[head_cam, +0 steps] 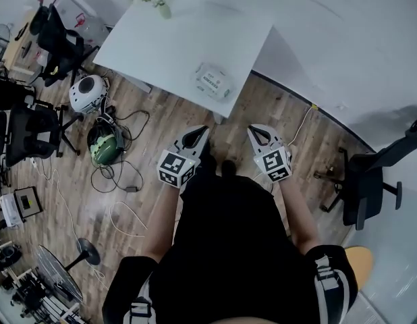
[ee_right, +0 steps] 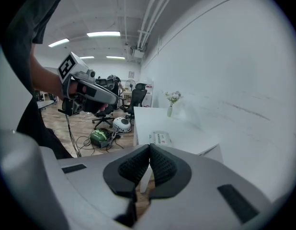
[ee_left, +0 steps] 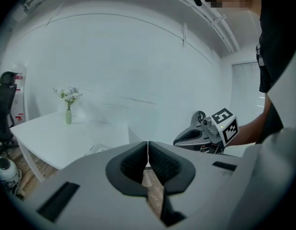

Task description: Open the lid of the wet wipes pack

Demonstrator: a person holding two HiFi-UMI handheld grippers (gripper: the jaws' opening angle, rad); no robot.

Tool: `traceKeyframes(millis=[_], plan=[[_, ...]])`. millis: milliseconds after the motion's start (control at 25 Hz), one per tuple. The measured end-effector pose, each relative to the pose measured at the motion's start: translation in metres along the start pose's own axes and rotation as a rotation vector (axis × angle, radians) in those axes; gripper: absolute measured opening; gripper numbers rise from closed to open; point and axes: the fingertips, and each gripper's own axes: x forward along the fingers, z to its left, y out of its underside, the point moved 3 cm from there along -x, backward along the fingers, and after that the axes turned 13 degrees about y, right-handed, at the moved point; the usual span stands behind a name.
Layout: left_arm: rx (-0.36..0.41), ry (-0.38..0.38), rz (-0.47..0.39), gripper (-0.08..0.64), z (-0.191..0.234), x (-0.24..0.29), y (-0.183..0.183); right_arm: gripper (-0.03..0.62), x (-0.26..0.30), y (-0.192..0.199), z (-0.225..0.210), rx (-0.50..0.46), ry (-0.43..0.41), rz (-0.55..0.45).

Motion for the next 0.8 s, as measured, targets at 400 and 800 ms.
traceKeyframes(millis=[400, 800], plan=[[-0.008, 0.037, 0.021, 0.025, 0.050, -0.002, -0.011, 0.015, 0.040, -0.024, 0.001, 0.017, 0.034, 0.007], [0.009, 0.107, 0.046, 0.025, 0.103, 0.005, -0.026, 0.015, 0.084, -0.043, 0.004, 0.042, 0.075, 0.045]])
